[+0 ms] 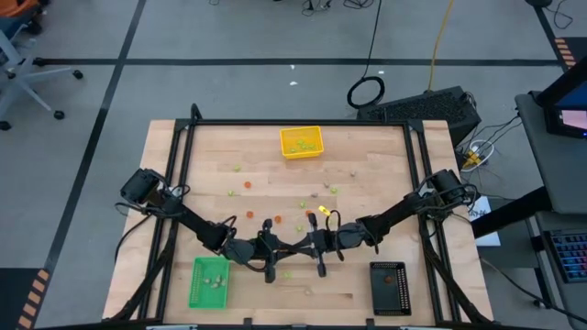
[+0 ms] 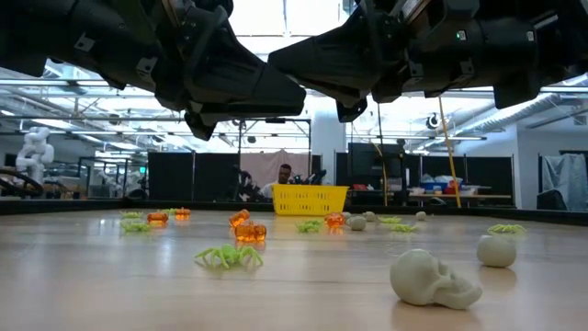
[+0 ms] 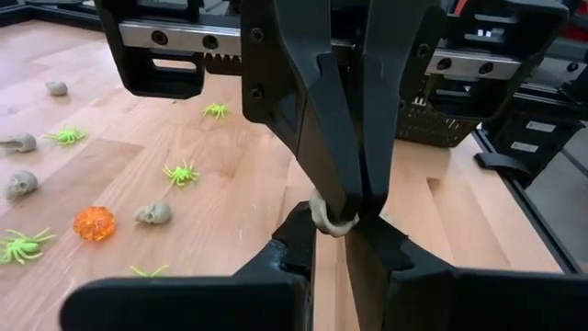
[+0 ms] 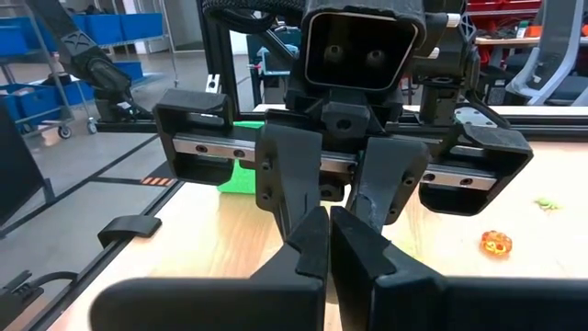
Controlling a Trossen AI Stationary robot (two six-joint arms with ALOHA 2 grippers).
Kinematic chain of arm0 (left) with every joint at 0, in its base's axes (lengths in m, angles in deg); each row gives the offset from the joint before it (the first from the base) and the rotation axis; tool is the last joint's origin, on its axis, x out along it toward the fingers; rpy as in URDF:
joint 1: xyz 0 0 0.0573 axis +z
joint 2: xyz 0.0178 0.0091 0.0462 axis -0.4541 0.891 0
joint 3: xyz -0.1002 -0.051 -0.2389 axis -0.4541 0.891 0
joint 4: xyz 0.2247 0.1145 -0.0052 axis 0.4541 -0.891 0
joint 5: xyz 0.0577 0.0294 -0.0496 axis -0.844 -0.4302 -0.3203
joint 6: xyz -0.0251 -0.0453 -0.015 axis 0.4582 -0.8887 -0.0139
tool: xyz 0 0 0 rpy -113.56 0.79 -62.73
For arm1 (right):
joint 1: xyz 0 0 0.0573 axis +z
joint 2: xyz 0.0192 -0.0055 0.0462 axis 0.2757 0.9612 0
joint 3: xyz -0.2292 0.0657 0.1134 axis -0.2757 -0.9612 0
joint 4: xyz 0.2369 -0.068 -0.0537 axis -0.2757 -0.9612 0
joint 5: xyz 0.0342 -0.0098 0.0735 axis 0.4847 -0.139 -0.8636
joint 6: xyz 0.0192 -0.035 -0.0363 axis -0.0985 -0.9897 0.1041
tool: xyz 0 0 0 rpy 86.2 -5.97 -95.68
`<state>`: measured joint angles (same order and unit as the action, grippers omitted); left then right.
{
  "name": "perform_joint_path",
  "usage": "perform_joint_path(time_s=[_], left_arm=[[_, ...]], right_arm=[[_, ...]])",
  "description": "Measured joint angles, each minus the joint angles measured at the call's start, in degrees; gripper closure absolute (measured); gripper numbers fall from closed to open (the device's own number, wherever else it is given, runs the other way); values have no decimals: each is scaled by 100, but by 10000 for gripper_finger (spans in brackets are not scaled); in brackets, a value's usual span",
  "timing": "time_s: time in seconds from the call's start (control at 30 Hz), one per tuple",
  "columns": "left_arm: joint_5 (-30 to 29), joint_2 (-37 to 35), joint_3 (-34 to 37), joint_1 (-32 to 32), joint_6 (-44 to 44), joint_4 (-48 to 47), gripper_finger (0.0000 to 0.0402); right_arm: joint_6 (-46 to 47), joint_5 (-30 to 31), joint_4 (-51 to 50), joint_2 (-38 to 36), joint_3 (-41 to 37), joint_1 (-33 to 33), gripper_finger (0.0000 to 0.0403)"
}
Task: Sort Halloween decoration
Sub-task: Put the white skull toy into the green bin
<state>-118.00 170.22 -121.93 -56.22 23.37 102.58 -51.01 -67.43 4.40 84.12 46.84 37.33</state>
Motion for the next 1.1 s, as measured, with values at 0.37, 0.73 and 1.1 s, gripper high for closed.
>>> perform_joint_path(time_s=[0.37,0.73,1.1], left_arm=[[-11,2,9,-2,-11,104,349],[-13,2,11,0,-11,363,329],[-25,4,11,-4,122,397,374]], right_arm=[[115,-15,-68,-7,2,0,403],[135,-21,-76,-11,2,2,403],[136,-21,-86,-11,2,4,402]])
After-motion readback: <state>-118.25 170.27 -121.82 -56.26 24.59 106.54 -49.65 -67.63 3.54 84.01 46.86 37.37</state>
